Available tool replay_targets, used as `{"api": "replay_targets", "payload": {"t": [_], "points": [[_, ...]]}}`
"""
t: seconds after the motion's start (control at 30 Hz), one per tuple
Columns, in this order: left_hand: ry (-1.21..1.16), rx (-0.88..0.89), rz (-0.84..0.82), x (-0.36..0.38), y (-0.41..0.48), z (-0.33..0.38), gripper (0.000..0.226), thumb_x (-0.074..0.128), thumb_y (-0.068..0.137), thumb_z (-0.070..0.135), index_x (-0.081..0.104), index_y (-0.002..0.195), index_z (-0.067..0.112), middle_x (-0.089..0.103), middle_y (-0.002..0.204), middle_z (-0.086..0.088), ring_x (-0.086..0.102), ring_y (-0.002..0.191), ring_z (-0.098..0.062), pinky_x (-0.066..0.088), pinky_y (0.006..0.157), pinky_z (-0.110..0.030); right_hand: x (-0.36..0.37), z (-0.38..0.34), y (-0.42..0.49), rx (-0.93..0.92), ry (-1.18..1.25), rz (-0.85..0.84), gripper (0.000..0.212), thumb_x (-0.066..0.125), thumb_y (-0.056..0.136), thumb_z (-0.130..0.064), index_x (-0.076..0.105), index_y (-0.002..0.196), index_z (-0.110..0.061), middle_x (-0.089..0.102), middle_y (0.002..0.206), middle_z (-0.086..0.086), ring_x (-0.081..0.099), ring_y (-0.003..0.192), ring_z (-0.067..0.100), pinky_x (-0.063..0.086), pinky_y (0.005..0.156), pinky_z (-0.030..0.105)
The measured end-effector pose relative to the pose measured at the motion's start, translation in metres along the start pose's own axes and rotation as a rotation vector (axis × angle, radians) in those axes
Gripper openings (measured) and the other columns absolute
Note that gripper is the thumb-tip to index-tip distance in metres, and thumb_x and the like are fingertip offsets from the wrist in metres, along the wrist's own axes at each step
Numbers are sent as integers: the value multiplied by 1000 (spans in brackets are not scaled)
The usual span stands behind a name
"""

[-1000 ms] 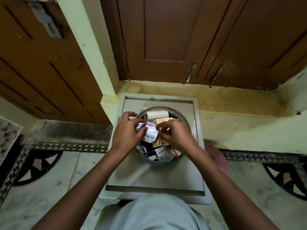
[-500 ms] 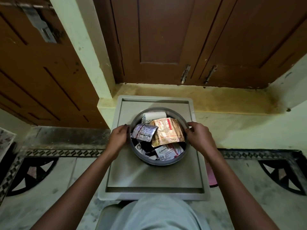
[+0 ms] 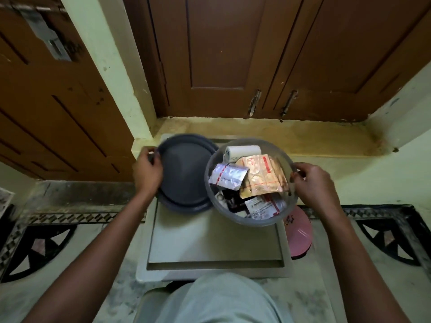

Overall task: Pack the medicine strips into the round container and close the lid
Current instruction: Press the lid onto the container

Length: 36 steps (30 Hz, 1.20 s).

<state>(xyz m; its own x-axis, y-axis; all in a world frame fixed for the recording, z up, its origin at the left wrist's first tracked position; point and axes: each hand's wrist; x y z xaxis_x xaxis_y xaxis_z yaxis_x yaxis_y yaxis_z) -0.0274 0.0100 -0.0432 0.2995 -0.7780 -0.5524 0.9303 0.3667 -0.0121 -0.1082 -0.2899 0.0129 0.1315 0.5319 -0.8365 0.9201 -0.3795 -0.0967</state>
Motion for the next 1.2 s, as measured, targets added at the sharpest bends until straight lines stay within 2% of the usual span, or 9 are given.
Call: {"api": "replay_targets", "payload": {"t": [0.1,0.23,0.43,0.6,0.7,0.83,0.97,1.07,1.2], "points": [[-175,51,176,-19,9,21,23,48,94,18,53,114,9,61,114,-6,57,102,-19,47,79,-27,18,-2,-9,-14,26,-77,28,50,91,-12,61,116,-12,70,106,13,63,81,24,53,72,35],[-342,178,295,-28,10,46,25,52,91,15,56,116,14,56,107,9,54,100,-5,50,78,-14,53,-12,-15,-35,-31,-159,28,49,91,-13,62,115,-12,71,105,11,59,75,25,39,58,24],[-343,542,215,-14,-11,62,32,52,85,0,59,115,7,62,113,-2,57,108,-10,50,91,-22,69,-23,-3,-117,-85,-99,33,45,95,-26,54,123,-10,60,124,16,57,108,28,46,83,33],[39,1394,-94,2,-40,59,23,63,86,14,63,109,15,71,102,-11,66,94,-22,52,83,-31,27,-42,24,381,1396,-542,61,41,84,-56,54,118,-6,62,119,17,59,108,28,52,90,42],[208,1582,-283,11,-49,48,28,67,83,28,66,109,17,71,107,-6,64,99,-19,50,87,-32,32,-34,32,453,1325,-506,33,52,89,-31,58,105,-2,63,96,11,63,90,25,54,83,35],[149,1193,-361,6,-50,24,57,57,79,56,59,118,14,64,120,-4,53,117,-17,43,100,-39,49,-17,24,547,1238,-302,21,45,91,-12,55,73,-9,55,69,4,58,54,16,49,51,23],[-118,465,-297,9,-55,10,53,39,89,54,49,130,21,46,138,6,38,130,-12,33,105,-29,66,-6,20,452,957,-168,17,49,85,-7,60,71,-8,56,68,6,53,64,20,42,55,26],[-141,28,-358,19,-49,8,48,43,94,38,38,138,19,41,145,-2,38,131,-18,34,104,-34,81,-9,15,240,657,-174,18,55,88,-16,68,94,-6,64,84,6,58,77,18,46,67,28],[-234,-141,-442,24,-43,6,38,52,91,32,53,125,15,62,117,-6,59,101,-20,49,79,-27,91,-15,18,64,365,-105,33,53,89,-32,68,89,-4,69,86,14,62,76,28,41,64,28]]}}
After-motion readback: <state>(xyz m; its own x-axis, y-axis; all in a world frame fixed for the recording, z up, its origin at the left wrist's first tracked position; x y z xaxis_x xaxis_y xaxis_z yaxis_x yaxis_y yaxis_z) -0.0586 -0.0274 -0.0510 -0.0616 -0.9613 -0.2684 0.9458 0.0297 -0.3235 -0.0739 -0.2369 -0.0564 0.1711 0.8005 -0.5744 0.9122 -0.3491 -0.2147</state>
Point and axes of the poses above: each hand's wrist, its own y-axis towards the middle knuckle, its own x-axis out of the palm, z = x × y
